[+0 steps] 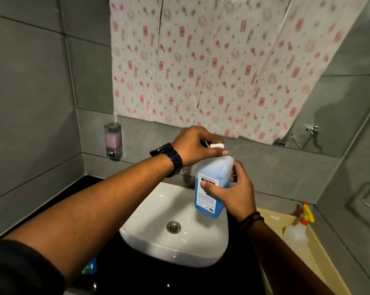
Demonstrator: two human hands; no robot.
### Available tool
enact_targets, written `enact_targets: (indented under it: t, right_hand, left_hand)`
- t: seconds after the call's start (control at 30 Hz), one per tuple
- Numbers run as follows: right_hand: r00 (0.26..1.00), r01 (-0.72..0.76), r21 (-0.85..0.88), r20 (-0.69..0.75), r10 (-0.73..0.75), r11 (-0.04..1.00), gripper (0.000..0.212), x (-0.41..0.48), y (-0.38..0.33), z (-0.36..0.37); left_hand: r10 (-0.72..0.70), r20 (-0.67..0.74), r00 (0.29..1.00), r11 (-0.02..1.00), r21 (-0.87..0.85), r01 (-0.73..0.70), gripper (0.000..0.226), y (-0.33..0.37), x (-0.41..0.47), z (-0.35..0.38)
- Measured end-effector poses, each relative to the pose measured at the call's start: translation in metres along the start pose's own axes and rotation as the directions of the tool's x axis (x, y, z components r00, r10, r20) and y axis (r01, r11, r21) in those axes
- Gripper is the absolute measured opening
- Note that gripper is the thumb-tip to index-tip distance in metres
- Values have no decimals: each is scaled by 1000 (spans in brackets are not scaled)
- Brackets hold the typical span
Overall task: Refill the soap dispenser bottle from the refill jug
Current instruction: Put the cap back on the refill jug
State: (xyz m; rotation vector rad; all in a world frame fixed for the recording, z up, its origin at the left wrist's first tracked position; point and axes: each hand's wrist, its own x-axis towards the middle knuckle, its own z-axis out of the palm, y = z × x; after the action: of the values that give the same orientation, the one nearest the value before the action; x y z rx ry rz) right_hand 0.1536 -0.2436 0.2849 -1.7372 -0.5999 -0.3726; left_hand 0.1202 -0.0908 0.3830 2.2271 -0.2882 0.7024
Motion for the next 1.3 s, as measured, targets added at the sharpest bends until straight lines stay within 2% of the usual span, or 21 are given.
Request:
enact_targets:
  t: [0.27,0.37,0.5,0.57,0.73,0.8,0.93,1.0,1.13,1.27,1.3]
  right_hand:
    - [999,-11,-54,-32,9,998,63,4,-12,-12]
    - [1000,-14,-45,-23,13,999,62,3,-15,-12]
    - [999,-29,-56,-15,29,998,63,3,-17,-12]
    - [1000,-25,-71,-7,25,997,63,2,-18,-12]
    - [1000,-17,-79,-27,15,997,63,1,-19,-12]
    - [1000,-18,-79,-24,16,997,63,1,-19,-13]
    - [999,-21,-45,-32,20,999,60,2,-17,-17]
    - [999,-22,-41,-35,21,999,59,2,-16,-21]
    - [1000,-29,-54,-13,28,998,63,2,-15,-23]
    - [999,-30,-35,-15,29,999,60,0,-17,-21]
    - [1000,-25,-38,-15,25,999,59,0,-18,-20]
  left_hand:
    - [-9,179,984,983,-181,42,37,17,2,-10]
    - [-12,179,984,979,-197,48,42,20,2,-7]
    - [-11,181,983,971,-231,53,36,22,3,-6]
    - [-5,191,982,976,-214,47,38,23,5,-6]
    - [22,81,996,998,52,-26,42,25,9,-5]
    - [20,94,995,998,57,-26,43,27,10,-6]
    - [-52,96,994,995,-76,59,50,23,10,-15]
    - [-86,53,995,992,-93,91,45,18,9,-20]
    - [-98,1,995,985,-146,97,18,14,7,-20]
    - [-91,49,995,973,-209,100,10,23,4,-11]
    - [-93,59,994,970,-221,104,14,25,3,-9]
